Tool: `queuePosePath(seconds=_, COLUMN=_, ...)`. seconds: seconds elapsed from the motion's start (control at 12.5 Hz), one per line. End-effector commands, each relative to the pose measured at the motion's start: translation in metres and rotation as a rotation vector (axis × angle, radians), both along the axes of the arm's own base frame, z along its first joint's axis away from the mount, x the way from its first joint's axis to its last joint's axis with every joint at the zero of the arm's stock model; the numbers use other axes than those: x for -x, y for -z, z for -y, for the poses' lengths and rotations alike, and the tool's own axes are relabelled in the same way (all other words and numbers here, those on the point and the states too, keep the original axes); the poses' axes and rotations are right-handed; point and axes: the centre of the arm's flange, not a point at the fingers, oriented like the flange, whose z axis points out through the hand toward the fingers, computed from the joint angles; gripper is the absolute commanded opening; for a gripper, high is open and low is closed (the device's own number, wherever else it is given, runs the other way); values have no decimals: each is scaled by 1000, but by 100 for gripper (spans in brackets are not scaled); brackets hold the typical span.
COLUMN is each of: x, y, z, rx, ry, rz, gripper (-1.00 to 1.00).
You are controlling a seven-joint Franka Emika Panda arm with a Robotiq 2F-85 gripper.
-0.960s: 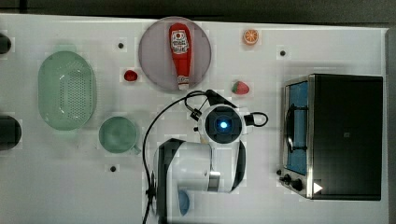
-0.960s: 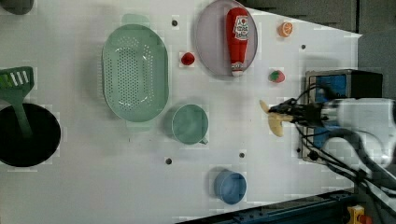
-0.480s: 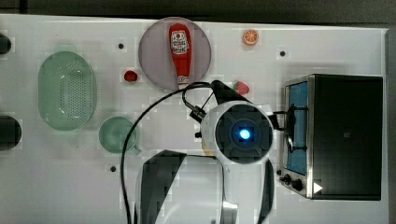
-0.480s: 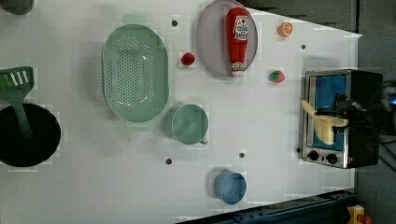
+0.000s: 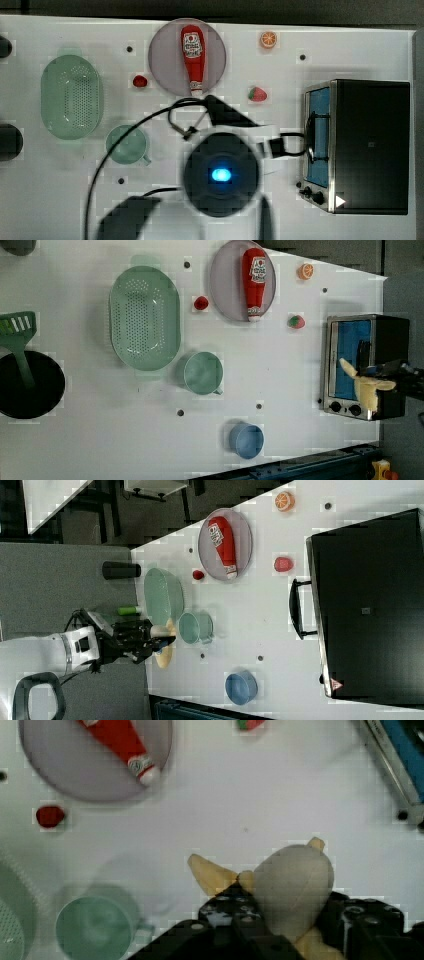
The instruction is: Pick Banana and place it in mug.
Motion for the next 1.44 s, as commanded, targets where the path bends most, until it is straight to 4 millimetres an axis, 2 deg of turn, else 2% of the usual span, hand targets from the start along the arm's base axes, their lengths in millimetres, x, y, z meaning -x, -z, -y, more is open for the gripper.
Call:
queuePosePath(seconds=0.08, x=5, y=32, z=-92, rx=25, ry=68, rz=-72, gripper=-26)
queuePosePath(seconds=0.4, x=17, y=65, z=-176, rx=-17, ry=130, rz=-125, gripper=-26)
queuePosePath(seconds=0.8, x=7, y=129, z=-240, rx=-70, ry=215, rz=-105, gripper=-26)
queuePosePath(seconds=0.96, x=5, y=159, z=-255, rx=-84, ry=262, rz=-129, gripper=-26)
queuePosePath(seconds=1.12, x=2, y=190, z=-262, rx=-105, ry=288, rz=-133, gripper=-26)
queuePosePath(seconds=1.44, x=2, y=244, z=-254, rx=-98, ry=243, rz=-84, gripper=-26)
